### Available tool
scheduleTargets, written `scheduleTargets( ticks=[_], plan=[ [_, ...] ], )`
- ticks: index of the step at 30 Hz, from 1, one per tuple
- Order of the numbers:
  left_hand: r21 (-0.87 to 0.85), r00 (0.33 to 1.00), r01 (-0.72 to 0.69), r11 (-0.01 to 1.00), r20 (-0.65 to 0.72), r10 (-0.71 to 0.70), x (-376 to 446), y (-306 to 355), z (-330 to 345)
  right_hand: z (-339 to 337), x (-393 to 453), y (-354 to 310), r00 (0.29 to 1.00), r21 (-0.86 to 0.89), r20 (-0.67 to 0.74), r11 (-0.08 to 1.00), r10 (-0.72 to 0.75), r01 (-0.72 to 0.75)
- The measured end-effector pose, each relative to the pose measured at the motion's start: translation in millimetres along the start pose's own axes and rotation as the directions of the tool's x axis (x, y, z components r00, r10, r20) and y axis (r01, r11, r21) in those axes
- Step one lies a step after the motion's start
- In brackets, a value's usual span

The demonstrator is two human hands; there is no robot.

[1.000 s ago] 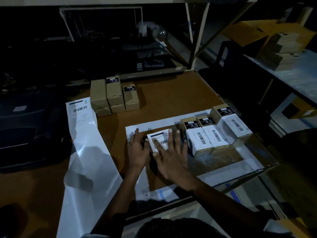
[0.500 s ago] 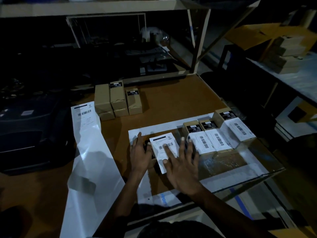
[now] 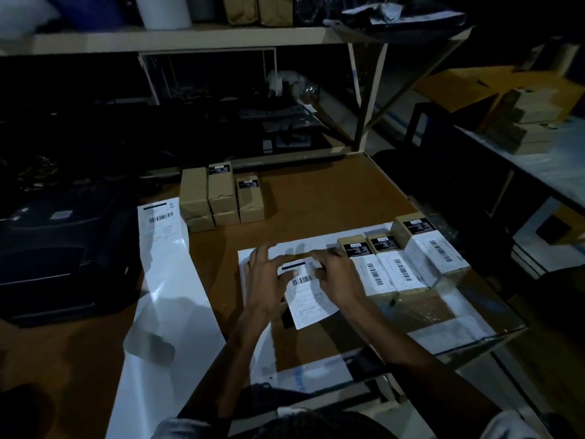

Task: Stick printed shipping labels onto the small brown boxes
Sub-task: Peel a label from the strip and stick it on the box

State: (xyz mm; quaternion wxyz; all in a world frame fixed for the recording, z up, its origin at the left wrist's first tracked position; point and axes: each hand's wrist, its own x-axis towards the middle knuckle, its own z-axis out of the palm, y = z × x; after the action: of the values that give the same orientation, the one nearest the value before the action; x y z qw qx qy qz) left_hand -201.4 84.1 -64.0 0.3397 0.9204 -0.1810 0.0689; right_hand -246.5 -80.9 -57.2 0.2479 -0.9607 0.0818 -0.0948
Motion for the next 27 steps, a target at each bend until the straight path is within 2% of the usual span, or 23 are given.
scheduleTargets(
  ticks=[5,10,18,27],
  plan=[
    [-0.067,1.000,0.004,0.998,-0.024,-0.006,0,-8,4,1,23,4,0.989,0.207,0.029,0.969,-0.145,0.136],
    [-0.010,0.999,0.031,0.999,0.019,-0.031,3,-7,3,4,26,6,0.979,0.221,0.086,0.962,-0.184,0.162],
    [0.042,0.995,0.093,0.995,0.021,-0.094,6,-5,-1,8,29,15,0.974,0.314,0.178,0.946,-0.140,0.078],
    [0.038,0.989,0.145,0.989,0.037,-0.146,5,-19,1,2,33,20,0.968,0.276,0.245,0.961,-0.052,-0.019]
  ],
)
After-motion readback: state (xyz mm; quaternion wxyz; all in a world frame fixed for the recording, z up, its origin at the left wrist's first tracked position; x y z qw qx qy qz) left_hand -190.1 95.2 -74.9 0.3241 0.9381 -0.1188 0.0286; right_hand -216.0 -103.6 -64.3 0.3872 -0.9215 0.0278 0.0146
